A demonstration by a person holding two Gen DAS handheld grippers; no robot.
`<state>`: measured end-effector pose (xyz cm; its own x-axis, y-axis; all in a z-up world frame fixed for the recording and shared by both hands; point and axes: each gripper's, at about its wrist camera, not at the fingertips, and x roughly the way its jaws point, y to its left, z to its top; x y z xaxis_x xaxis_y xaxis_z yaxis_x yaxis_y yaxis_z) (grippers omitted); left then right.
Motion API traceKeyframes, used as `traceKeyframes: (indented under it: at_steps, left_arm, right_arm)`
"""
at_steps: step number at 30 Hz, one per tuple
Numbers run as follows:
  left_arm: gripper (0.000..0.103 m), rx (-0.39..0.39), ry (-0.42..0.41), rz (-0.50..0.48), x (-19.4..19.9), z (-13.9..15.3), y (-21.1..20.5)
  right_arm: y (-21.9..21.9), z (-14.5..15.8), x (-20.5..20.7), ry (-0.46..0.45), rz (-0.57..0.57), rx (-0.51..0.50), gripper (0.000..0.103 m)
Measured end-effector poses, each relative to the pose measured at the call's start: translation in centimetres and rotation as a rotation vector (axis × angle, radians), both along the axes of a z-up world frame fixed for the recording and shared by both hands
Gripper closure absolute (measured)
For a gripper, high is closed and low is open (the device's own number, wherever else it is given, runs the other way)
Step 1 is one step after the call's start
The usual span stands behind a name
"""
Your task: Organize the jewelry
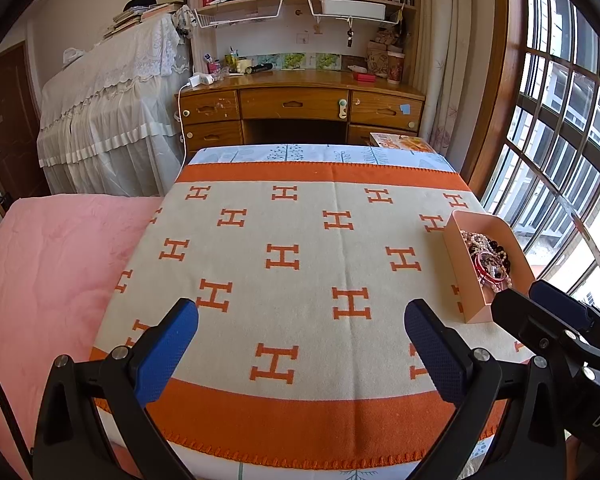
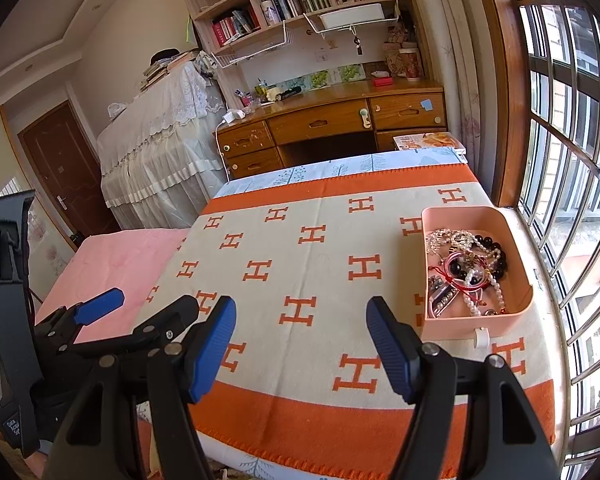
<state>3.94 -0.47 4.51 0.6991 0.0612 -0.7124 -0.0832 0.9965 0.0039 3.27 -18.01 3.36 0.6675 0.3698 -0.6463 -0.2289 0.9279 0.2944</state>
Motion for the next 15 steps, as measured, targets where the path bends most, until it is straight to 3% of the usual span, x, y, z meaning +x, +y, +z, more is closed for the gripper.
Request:
traceKeyframes:
  at_steps: [15]
  left_arm:
    - [0.001,-0.002,0.003,0.0,-0.05,-0.07,0.05]
  right_arm:
    - [0.44,-0.34,-0.41,0.007,0.006,0.008,0.035]
